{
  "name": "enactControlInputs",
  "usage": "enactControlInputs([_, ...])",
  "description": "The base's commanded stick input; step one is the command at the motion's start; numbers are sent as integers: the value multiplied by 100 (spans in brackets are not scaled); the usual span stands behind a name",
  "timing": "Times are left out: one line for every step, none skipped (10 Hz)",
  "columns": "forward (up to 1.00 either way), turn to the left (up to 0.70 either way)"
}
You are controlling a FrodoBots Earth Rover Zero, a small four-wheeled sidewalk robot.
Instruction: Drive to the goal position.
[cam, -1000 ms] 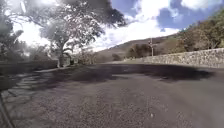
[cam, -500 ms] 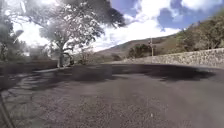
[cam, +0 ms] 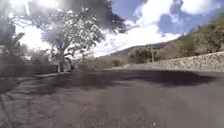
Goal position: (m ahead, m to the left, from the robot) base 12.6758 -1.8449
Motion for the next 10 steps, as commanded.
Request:
enactControlInputs([70,0])
enactControlInputs([70,0])
enactControlInputs([70,0])
enactControlInputs([70,0])
enactControlInputs([70,0])
enactControlInputs([70,0])
enactControlInputs([70,0])
enactControlInputs([55,0])
enactControlInputs([26,0])
enactControlInputs([3,0])
